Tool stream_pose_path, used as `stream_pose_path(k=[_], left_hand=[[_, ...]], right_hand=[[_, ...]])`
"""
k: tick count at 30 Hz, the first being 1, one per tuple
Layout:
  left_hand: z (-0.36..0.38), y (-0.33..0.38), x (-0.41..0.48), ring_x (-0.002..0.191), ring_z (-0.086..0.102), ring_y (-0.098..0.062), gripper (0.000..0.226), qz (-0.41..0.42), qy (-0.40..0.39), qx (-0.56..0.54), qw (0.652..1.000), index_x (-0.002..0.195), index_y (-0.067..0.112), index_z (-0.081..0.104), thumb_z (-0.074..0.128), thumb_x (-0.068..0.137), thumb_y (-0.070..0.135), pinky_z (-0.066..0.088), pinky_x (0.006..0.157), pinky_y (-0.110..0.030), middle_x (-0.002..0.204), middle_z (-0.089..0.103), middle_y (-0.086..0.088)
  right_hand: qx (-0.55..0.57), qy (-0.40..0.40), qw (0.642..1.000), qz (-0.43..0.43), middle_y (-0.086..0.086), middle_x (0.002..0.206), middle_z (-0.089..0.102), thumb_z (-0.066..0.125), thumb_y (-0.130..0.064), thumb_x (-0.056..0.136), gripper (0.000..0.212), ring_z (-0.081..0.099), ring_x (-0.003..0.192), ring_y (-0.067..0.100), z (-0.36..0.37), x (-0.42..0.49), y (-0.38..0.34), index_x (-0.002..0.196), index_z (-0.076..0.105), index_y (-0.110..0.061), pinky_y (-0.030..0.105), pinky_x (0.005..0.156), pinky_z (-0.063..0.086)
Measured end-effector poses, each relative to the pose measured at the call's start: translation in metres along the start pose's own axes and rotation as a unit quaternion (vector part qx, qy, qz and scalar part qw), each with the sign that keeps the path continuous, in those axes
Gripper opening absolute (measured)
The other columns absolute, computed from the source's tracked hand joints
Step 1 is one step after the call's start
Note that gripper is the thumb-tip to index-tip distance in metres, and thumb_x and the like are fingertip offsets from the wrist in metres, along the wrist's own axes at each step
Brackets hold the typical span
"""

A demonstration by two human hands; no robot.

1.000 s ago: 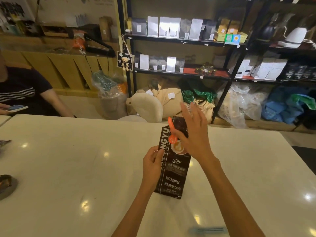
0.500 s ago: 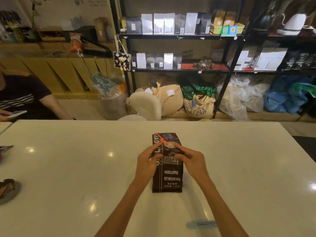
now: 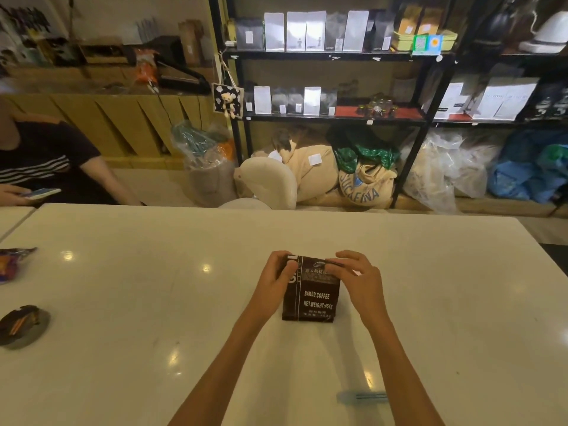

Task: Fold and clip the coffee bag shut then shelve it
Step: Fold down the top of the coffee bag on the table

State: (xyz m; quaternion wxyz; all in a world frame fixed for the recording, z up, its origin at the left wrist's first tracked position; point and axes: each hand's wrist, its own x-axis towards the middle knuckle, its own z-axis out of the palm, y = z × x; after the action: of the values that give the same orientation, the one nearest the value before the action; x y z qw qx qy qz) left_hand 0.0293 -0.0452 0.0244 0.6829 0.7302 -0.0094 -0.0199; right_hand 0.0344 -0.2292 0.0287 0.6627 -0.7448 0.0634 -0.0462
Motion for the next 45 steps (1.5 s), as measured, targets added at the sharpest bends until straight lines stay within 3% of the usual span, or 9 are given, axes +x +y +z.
stream_pose_path(k=[7, 14, 21, 27, 32, 36, 41, 44, 45], left_hand=[[0.036, -0.002, -0.002, 0.069, 0.061, -0.008, 0.025, -0.035, 0.2, 0.032, 0.979, 0.092, 0.015, 0.054, 0.037, 0.104, 0.029, 0.051, 0.061, -0.024, 0.08, 0.062, 0.003], [0.046, -0.017, -0.019, 0.075, 0.067, -0.006, 0.021, -0.035, 0.197, 0.027, 0.979, 0.098, 0.016, 0.057, 0.054, 0.097, 0.037, 0.055, 0.065, -0.021, 0.086, 0.067, 0.006], [0.04, -0.02, -0.018, 0.055, 0.057, -0.002, 0.034, 0.003, 0.289, 0.068, 0.955, 0.079, 0.012, 0.056, 0.043, 0.101, 0.036, 0.047, 0.053, -0.018, 0.065, 0.061, 0.004], [0.045, -0.02, -0.024, 0.057, 0.054, 0.001, 0.031, 0.001, 0.275, 0.022, 0.961, 0.085, 0.008, 0.054, 0.042, 0.103, 0.03, 0.047, 0.053, -0.018, 0.069, 0.058, 0.004], [0.048, -0.021, -0.021, 0.055, 0.051, 0.001, 0.028, 0.019, 0.221, 0.037, 0.974, 0.082, 0.008, 0.051, 0.043, 0.102, 0.026, 0.045, 0.051, -0.018, 0.067, 0.055, 0.006], [0.054, -0.025, -0.023, 0.059, 0.056, -0.002, 0.022, 0.041, 0.171, 0.117, 0.977, 0.09, 0.016, 0.049, 0.038, 0.103, 0.03, 0.048, 0.051, -0.022, 0.073, 0.059, 0.007], [0.045, -0.038, -0.023, 0.066, 0.061, -0.015, 0.021, 0.034, 0.201, 0.13, 0.97, 0.099, 0.015, 0.049, 0.036, 0.104, 0.031, 0.049, 0.055, -0.029, 0.078, 0.061, 0.004], [0.045, -0.038, -0.023, 0.063, 0.058, -0.01, 0.008, 0.04, 0.191, 0.097, 0.976, 0.104, 0.014, 0.047, 0.039, 0.103, 0.018, 0.052, 0.056, -0.039, 0.077, 0.059, 0.005], [0.044, -0.039, -0.023, 0.066, 0.06, -0.01, 0.012, 0.048, 0.176, 0.071, 0.981, 0.113, 0.015, 0.044, 0.04, 0.102, 0.013, 0.055, 0.058, -0.038, 0.083, 0.06, 0.003]], right_hand=[[0.137, 0.033, 0.988, 0.068, -0.004, 0.1, 0.077, 0.06, -0.033, 0.094, 0.021, 0.073, 0.091, 0.013, 0.039, -0.023, 0.015, 0.11, 0.073, -0.028, 0.029, 0.076, 0.06], [-0.025, 0.166, 0.985, 0.048, 0.008, 0.067, 0.069, 0.042, -0.05, 0.098, 0.056, 0.068, 0.067, 0.026, 0.051, -0.025, 0.026, 0.071, 0.066, -0.007, 0.033, 0.059, 0.054], [-0.157, 0.067, 0.985, 0.015, -0.014, 0.082, 0.066, 0.062, -0.062, 0.081, 0.043, 0.066, 0.072, 0.003, 0.062, -0.035, 0.021, 0.097, 0.051, -0.024, 0.027, 0.067, 0.056], [-0.083, 0.113, 0.99, -0.021, 0.003, 0.059, 0.064, 0.047, -0.05, 0.097, 0.052, 0.055, 0.05, 0.008, 0.057, -0.026, 0.023, 0.067, 0.061, -0.009, 0.027, 0.051, 0.047], [-0.004, 0.133, 0.983, 0.124, 0.02, 0.069, 0.069, 0.034, -0.059, 0.097, 0.074, 0.066, 0.062, 0.029, 0.048, -0.016, 0.033, 0.071, 0.059, 0.006, 0.042, 0.063, 0.055], [0.076, 0.052, 0.962, 0.259, 0.015, 0.086, 0.074, 0.024, -0.062, 0.098, 0.073, 0.071, 0.078, 0.025, 0.023, -0.015, 0.028, 0.095, 0.068, -0.003, 0.035, 0.071, 0.056], [-0.124, 0.018, 0.991, 0.047, -0.005, 0.084, 0.074, 0.036, -0.047, 0.101, 0.046, 0.067, 0.078, 0.009, -0.057, -0.042, 0.022, 0.096, 0.075, -0.023, 0.027, 0.074, 0.052], [-0.297, -0.115, 0.947, 0.034, -0.016, 0.093, 0.068, 0.063, -0.041, 0.09, 0.007, 0.061, 0.086, 0.004, -0.107, -0.088, 0.032, 0.096, 0.067, -0.043, 0.023, 0.076, 0.047], [-0.341, -0.15, 0.927, 0.04, -0.022, 0.099, 0.062, 0.069, -0.045, 0.084, 0.02, 0.057, 0.093, 0.001, -0.119, -0.106, 0.035, 0.103, 0.062, -0.048, 0.021, 0.079, 0.045]])
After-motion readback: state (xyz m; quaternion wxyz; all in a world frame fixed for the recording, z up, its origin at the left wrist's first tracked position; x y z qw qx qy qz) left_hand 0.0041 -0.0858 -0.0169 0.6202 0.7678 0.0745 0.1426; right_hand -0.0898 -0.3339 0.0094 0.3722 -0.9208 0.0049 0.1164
